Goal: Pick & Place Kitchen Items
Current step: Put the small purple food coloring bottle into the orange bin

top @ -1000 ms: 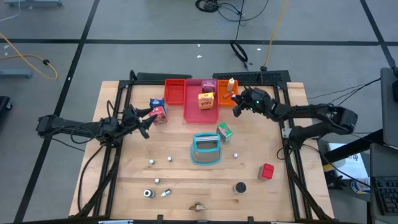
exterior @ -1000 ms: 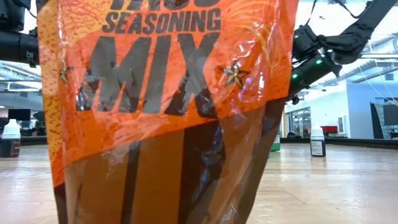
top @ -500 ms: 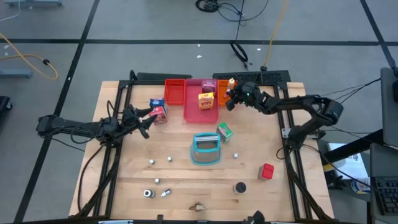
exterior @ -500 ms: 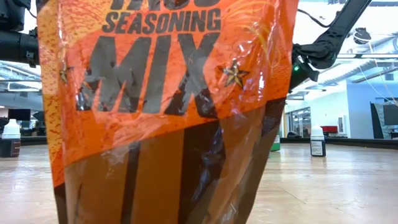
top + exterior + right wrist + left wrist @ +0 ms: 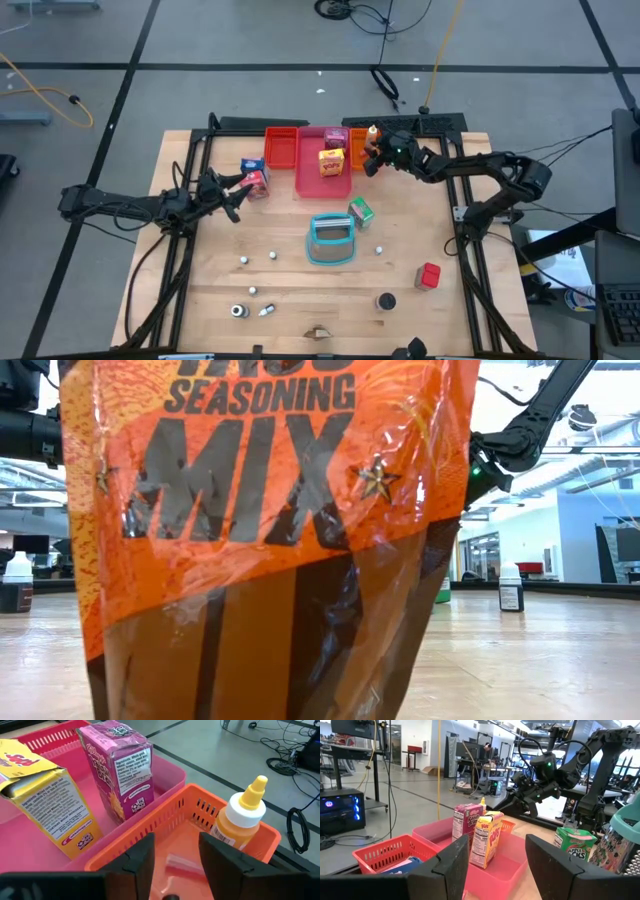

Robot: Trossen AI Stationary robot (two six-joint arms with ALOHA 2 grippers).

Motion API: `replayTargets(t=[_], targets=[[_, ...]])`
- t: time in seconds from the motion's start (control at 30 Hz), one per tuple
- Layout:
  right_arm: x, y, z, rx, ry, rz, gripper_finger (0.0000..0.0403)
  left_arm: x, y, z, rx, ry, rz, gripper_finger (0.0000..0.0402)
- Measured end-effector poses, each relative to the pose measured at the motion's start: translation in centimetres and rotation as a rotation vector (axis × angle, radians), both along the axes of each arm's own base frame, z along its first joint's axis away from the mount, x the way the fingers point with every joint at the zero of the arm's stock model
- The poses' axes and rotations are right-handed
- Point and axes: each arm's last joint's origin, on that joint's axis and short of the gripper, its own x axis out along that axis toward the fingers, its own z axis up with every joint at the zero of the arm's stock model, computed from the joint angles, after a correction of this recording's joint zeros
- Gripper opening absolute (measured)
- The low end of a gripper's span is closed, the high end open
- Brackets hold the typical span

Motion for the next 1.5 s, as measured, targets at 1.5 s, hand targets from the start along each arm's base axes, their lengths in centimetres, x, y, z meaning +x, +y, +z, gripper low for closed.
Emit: replayTargets(t=[1.5], targets=[[-6.9,19.3,0.5,0.076,-0.136,0.795,0.0144,0.0,0.0,-0.1,-0.004,0.013,0.0,0.0198]])
